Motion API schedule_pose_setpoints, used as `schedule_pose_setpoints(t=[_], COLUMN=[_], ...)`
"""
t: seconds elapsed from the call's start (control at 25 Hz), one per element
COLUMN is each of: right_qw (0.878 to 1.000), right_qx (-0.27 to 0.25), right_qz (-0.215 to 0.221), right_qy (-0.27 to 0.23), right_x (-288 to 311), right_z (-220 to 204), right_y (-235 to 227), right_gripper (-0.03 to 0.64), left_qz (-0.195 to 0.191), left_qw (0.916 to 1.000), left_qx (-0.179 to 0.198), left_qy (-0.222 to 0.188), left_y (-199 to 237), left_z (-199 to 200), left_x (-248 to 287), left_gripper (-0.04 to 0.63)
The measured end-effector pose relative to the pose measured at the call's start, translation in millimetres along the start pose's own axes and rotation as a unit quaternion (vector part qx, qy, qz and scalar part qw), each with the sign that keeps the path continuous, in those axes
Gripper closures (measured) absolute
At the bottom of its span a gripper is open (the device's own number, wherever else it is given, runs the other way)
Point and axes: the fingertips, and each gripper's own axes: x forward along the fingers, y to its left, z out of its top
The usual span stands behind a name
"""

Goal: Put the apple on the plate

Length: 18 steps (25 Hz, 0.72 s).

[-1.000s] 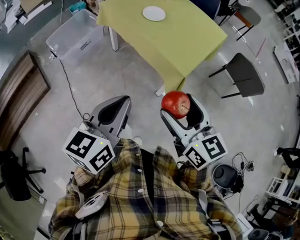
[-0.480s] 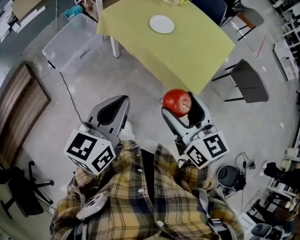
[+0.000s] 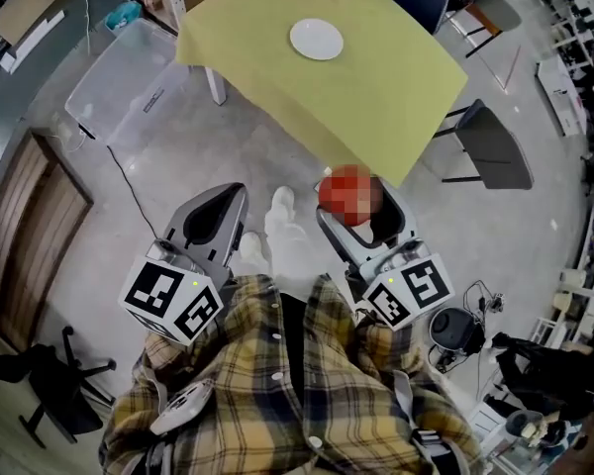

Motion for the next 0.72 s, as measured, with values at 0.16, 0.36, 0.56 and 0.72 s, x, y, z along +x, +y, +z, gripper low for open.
schedule_pose_setpoints(t=[0.16,0.36,0.56,0.72], right_qw=[1.0,1.0,0.999,0.999], right_qx=[0.002,-0.004,-0.017,-0.018], right_qz=[0.009,0.021,0.034,0.03], right_qy=[0.008,0.005,0.001,-0.008], right_x=[27,67,99,112], right_z=[3,24,56,74], right_y=[-15,-44,-79,-114], right_gripper=[0.242,0.242,0.242,0.242], left_qz=[0.008,0.018,0.025,0.023], left_qw=[0.9999,0.9998,0.9995,0.9994], left_qx=[-0.006,-0.007,-0.002,0.009], left_qy=[-0.001,-0.007,-0.018,-0.022], left_y=[19,40,51,54], left_z=[8,29,61,82], left_x=[21,59,103,141], left_gripper=[0.588,0.588,0.588,0.589])
